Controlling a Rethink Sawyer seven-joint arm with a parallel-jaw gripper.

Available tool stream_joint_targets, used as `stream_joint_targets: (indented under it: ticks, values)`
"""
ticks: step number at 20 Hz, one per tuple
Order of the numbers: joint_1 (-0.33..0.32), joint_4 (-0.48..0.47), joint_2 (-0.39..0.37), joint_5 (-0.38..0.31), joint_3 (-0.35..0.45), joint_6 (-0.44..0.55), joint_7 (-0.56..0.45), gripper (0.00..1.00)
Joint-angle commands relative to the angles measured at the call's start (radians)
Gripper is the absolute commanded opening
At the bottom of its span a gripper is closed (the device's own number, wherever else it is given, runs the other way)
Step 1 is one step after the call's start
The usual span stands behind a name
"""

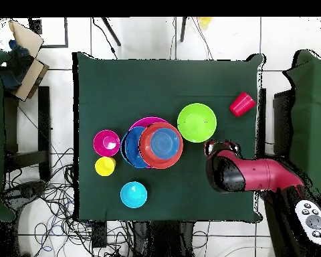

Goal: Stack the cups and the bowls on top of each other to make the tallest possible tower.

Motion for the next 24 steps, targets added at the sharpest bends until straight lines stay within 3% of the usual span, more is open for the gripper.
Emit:
stream_joint_targets:
  ticks: [1,10,18,24]
  values:
    - [0.052,-0.086,0.011,0.056,0.111,0.196,-0.082,1.0]
    - [0.077,-0.197,0.018,0.118,0.15,0.343,-0.126,1.0]
    - [0.067,-0.184,0.0,0.116,0.157,0.356,-0.127,1.0]
    - [0.065,-0.202,0.026,0.103,0.162,0.347,-0.125,1.0]
